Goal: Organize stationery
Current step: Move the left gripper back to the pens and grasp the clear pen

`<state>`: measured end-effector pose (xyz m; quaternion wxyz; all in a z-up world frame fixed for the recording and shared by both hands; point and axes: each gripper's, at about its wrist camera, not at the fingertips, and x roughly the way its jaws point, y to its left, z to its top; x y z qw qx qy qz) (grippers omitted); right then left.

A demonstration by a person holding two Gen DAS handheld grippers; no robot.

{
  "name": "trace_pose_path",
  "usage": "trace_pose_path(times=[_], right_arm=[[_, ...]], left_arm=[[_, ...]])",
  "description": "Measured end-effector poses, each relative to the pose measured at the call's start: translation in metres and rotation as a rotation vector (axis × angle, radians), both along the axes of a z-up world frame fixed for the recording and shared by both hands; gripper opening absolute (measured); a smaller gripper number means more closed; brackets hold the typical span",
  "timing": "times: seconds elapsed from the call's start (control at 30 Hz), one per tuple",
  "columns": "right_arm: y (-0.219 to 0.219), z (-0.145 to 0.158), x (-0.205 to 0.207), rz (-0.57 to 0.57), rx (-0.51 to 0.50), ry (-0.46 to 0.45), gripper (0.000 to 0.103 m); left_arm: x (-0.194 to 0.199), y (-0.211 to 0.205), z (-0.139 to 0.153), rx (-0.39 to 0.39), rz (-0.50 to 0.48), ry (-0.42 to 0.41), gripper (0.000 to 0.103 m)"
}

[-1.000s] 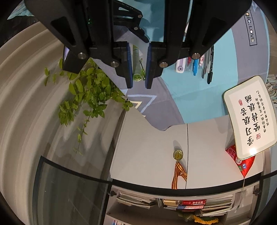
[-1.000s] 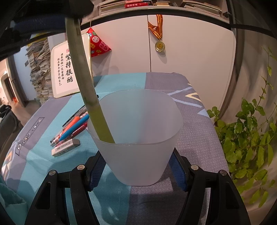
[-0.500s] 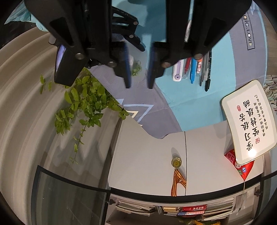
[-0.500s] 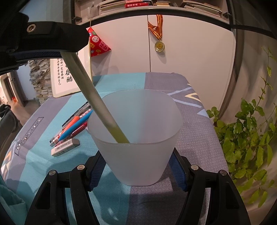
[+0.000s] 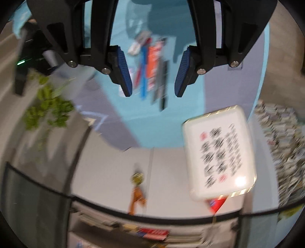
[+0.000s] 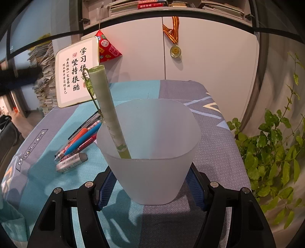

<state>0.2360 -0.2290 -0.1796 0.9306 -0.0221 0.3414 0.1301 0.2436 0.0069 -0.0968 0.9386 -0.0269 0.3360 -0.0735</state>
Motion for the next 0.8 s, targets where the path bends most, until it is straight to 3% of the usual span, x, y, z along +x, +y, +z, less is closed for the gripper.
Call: trace_pose_path(times=[0.13, 0.3, 0.63, 0.73, 0.8], right_arm=[[0.000, 0.000, 0.000, 0.000, -0.002, 0.001, 0.070], [0.000, 0.000, 0.000, 0.000, -0.007, 0.002, 0.070], [0.003, -0.002, 0.002, -0.008, -0.018, 0.013, 0.070], [0.003, -0.002, 0.002, -0.009, -0.018, 0.012, 0.070], [0.003, -0.002, 0.002, -0.008, -0.018, 0.012, 0.070]], left_arm=[[0.008, 0.014, -0.036, 0.043, 0.015, 0.084, 0.036], [0.007, 0.010, -0.071, 0.118, -0.035, 0.146, 0.032], [0.009, 0.001, -0.095, 0.176, -0.085, 0.196, 0.026], [0.007, -0.008, -0.099, 0.192, -0.112, 0.205, 0.018], [0.007, -0.011, -0.100, 0.197, -0.129, 0.210, 0.007]])
